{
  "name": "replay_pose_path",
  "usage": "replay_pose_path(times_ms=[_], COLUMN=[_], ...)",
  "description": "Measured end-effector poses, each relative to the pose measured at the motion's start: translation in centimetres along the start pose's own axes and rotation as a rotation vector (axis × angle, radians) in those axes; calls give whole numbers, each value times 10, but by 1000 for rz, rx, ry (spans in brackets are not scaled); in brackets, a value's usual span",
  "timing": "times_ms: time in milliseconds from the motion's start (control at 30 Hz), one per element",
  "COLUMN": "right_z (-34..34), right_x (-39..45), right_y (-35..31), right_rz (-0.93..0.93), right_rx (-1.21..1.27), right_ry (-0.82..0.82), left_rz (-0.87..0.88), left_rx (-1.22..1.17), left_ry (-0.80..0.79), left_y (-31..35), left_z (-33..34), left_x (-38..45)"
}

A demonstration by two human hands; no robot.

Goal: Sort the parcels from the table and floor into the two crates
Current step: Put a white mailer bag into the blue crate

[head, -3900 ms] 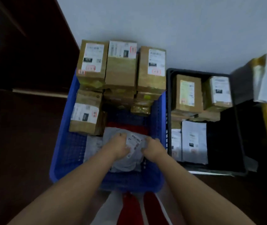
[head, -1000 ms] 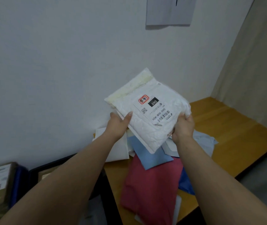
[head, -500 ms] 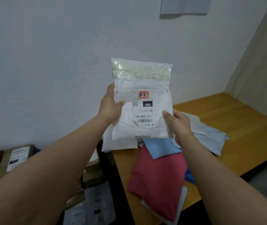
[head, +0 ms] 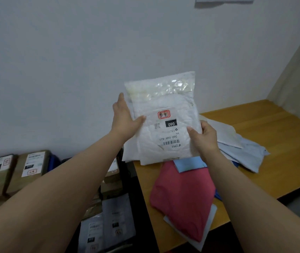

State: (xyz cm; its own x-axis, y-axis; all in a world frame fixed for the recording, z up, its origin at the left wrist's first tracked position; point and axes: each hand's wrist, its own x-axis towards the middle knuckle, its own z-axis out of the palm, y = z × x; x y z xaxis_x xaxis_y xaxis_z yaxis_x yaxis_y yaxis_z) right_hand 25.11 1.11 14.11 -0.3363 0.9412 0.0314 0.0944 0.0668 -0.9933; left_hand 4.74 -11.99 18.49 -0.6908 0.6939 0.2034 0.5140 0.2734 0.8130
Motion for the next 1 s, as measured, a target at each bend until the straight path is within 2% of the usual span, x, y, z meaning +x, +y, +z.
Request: replay_pose_path(times_ms=[100,200,267,333,433,533,633,767,900,1000], right_z=[4,17,27,34,45,58,75,110,156,192], right_x=[4,5,5,8,13,12,1,-27,-58,-80], right_y=[-5,-20,-29,-34,-32,-24,-5,8,3,-2], right_rz=[-172,-393,-504,-562,-592,-425,-247,-63,-152,-226], right_rx=[-414,-812,-921,-947,-927,-746,-577,-266,-273,-303], right_ry=[-148,-266,-298,-261,-51,66,-36,-292,-423,-467], left_rz=[242,541,563,480,250,-24,-236,-275,-302,-336], left_rx=[351,701,865,898,762,498,153,-71,-186,-172], left_ry=[86,-58,-163,-159,-65,80,181,257,332,361], left_y=[-2,4,4,-1,-16,-38,-56,-79,-109,-138], left_z=[-6,1,8,10,2,-14,-31,-55,-89,-123], left_x=[1,0,-1,-2,-3,0,4,-3,-20,-38])
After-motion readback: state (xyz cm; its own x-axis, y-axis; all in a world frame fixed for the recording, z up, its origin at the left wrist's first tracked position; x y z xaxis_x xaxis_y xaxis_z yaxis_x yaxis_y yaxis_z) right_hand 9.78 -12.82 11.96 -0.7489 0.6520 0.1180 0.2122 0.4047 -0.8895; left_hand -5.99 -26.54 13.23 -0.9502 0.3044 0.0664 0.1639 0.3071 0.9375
